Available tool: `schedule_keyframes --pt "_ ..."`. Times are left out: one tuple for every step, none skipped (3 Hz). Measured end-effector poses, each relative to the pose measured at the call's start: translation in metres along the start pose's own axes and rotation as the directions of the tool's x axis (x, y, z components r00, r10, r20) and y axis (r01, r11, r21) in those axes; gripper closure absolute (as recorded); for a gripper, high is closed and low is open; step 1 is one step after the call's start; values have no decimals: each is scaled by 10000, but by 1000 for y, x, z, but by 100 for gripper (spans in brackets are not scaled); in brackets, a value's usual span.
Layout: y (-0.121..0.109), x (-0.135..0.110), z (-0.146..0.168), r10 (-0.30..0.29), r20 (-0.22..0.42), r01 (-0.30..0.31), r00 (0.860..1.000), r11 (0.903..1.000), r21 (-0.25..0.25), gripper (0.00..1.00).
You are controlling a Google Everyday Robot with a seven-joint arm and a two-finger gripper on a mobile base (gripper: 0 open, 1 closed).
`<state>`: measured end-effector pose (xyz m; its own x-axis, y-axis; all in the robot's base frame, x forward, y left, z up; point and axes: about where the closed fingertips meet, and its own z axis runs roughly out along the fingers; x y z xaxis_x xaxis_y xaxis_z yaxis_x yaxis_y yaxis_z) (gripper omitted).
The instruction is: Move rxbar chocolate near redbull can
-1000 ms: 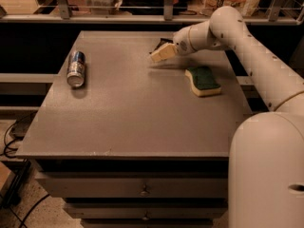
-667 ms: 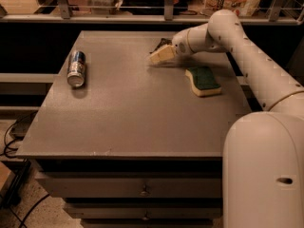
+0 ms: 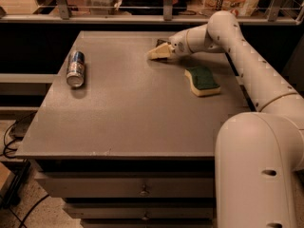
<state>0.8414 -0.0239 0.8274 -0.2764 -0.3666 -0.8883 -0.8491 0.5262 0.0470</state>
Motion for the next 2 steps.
schedule_keyframes --pt "0 -3 -2 -1 1 1 10000 10000 -1 70" --pt "0 -5 -3 -3 2 3 10000 10000 -1 93"
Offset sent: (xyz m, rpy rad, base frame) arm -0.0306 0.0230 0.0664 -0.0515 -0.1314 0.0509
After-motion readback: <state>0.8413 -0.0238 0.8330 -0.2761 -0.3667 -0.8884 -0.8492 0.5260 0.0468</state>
